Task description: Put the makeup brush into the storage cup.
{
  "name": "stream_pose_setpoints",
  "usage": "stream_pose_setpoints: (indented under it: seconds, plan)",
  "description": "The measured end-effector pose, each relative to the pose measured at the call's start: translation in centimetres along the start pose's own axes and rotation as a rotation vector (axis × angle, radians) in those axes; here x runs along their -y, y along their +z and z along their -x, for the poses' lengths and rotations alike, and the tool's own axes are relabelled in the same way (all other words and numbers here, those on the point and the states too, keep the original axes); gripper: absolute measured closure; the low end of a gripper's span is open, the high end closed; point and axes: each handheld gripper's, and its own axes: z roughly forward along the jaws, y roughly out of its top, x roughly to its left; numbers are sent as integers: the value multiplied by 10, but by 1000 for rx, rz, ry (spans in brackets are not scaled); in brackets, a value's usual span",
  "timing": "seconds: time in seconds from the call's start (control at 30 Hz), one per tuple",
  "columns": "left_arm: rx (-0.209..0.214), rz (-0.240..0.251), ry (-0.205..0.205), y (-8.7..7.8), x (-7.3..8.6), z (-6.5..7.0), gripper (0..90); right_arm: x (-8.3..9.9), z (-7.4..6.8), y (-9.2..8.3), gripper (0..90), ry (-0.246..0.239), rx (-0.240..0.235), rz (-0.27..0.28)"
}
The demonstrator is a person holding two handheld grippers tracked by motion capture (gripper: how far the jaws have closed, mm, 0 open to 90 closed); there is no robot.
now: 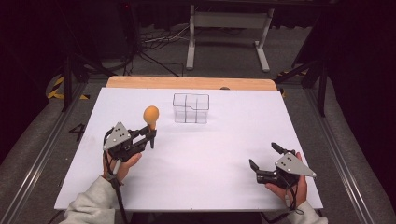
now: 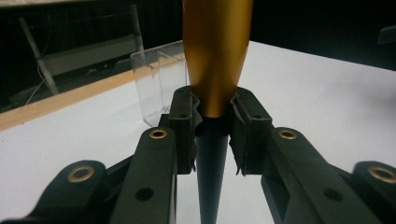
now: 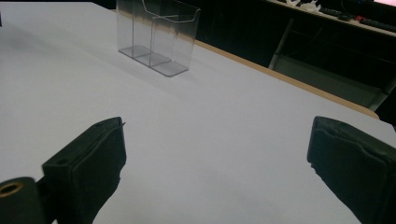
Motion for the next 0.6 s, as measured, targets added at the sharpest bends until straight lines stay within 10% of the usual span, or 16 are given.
stream_pose_setpoints:
  seconds: [0.6]
  plan:
    - [40, 117, -7, 24, -42, -5, 724, 0, -2, -3, 53, 15, -13, 13]
